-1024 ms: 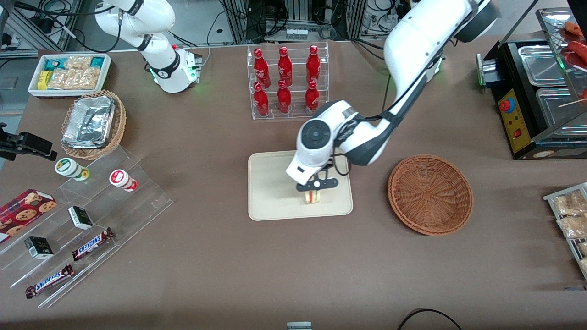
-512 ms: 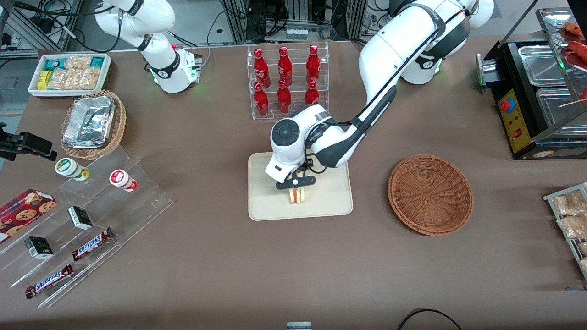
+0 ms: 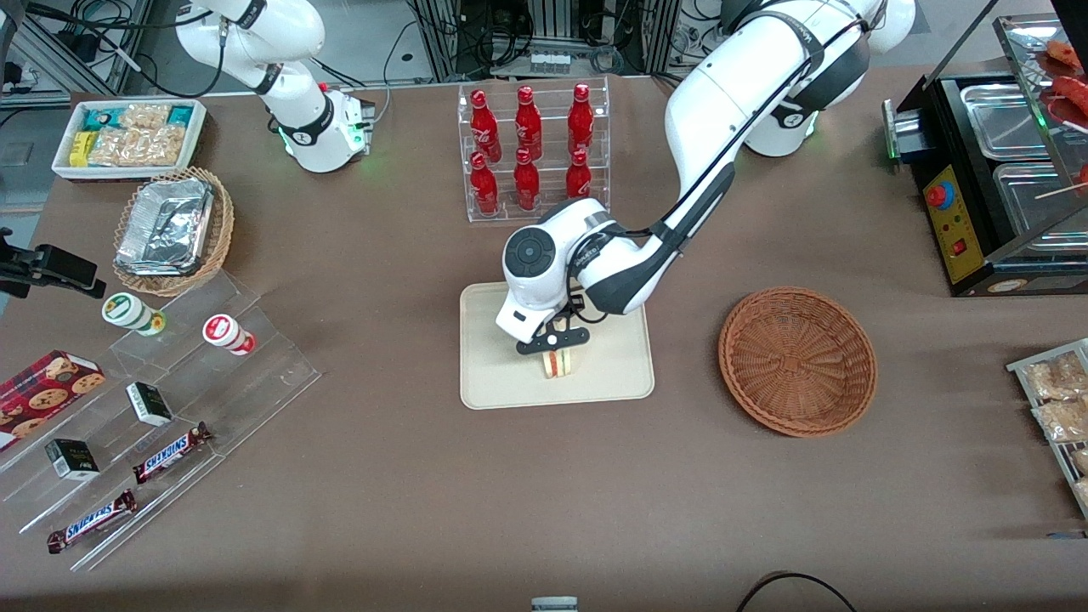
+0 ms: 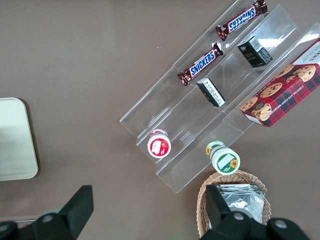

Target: Place sandwich from basket to tray

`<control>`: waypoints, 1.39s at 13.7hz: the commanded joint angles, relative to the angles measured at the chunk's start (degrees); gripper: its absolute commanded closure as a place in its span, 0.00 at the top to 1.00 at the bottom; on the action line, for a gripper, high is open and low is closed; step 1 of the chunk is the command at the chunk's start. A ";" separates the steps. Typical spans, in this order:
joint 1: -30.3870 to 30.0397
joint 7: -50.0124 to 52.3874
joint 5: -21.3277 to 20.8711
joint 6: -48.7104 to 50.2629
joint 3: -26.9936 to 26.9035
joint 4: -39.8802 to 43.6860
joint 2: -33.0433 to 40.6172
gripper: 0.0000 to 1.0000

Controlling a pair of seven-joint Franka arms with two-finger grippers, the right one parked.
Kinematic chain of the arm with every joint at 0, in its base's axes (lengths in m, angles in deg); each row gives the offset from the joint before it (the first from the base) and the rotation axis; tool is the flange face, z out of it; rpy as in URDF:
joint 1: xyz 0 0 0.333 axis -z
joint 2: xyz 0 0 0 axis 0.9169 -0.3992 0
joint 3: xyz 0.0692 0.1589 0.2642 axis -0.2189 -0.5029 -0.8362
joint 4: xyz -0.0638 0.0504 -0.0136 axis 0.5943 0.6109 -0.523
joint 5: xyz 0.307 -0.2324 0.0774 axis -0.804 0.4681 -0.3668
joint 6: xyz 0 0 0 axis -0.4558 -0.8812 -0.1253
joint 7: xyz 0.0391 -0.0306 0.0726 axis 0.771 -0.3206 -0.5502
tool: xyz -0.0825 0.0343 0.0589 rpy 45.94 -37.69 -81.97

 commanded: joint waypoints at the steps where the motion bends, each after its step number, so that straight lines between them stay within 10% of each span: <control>1: 0.88 1.60 -0.26 0.98 -0.47 1.85 -1.29 0.70; 2: 0.88 1.60 -0.17 0.98 -0.47 1.85 -1.12 1.00; 15: -2.62 1.15 2.12 20.74 -0.56 8.97 9.42 1.00; 19: -13.42 -9.87 2.64 21.46 -0.56 1.86 16.01 1.00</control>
